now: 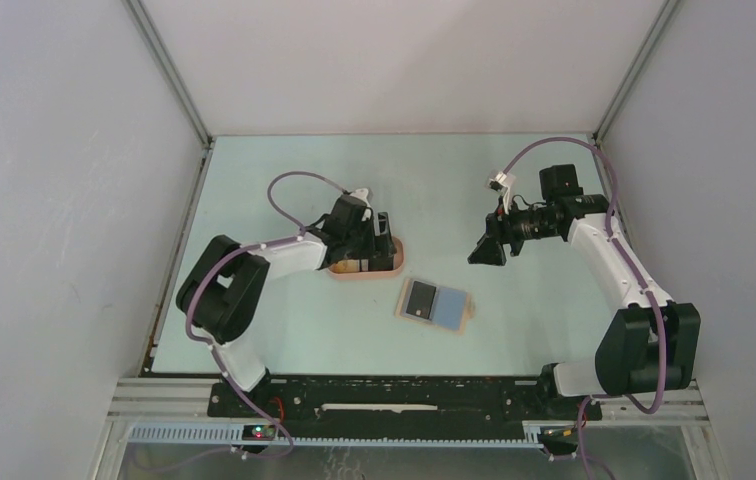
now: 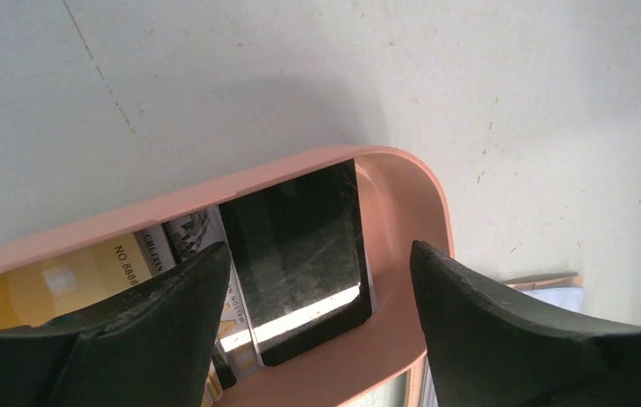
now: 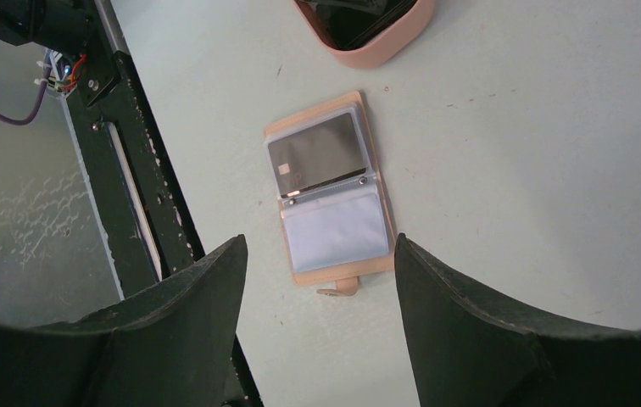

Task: Put the credit cards into the card holder
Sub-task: Pick up the credit card from the storage box.

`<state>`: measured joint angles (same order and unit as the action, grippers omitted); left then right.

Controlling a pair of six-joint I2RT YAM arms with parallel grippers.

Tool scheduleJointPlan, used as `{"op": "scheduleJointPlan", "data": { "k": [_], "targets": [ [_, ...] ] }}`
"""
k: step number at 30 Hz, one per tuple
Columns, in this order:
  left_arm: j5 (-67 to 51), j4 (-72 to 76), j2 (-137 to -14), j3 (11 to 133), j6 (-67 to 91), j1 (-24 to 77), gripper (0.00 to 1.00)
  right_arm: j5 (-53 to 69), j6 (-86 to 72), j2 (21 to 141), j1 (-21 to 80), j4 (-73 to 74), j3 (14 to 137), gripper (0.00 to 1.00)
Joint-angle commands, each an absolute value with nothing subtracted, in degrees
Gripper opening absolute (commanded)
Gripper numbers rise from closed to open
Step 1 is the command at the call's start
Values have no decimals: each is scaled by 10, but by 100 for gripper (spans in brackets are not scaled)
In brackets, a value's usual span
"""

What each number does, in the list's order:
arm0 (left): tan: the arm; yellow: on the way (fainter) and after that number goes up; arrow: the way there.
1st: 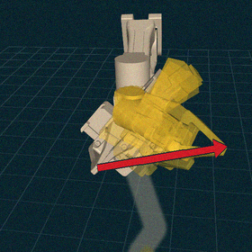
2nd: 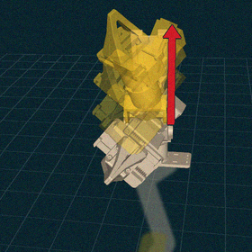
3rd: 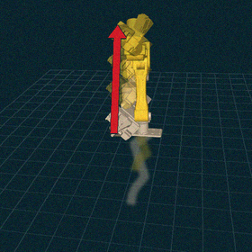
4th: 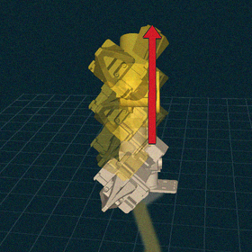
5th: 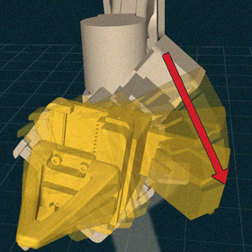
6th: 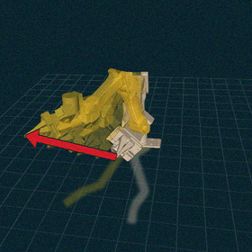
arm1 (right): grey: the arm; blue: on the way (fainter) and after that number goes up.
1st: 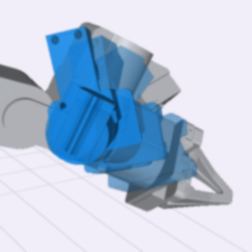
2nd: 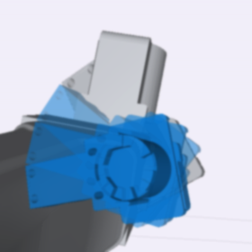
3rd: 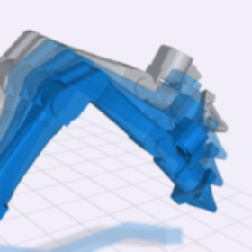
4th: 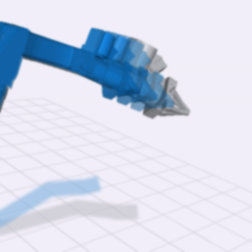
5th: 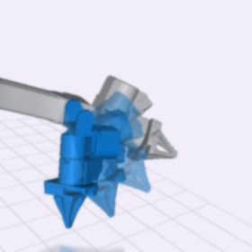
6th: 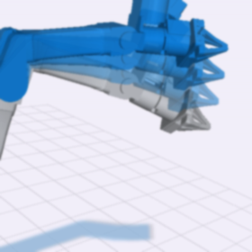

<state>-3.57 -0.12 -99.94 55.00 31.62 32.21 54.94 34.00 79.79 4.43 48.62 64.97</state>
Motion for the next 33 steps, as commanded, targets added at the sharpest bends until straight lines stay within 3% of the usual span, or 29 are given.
{"op": "scheduleJointPlan", "data": {
  "k": [1,33],
  "targets": [
    [-65,-25,-1019,572,333,319,82,553,340,792,45,490,650,73],
    [-185,82,-1003,520,399,315,77,561,343,786,45,493,651,73]
  ]
}}
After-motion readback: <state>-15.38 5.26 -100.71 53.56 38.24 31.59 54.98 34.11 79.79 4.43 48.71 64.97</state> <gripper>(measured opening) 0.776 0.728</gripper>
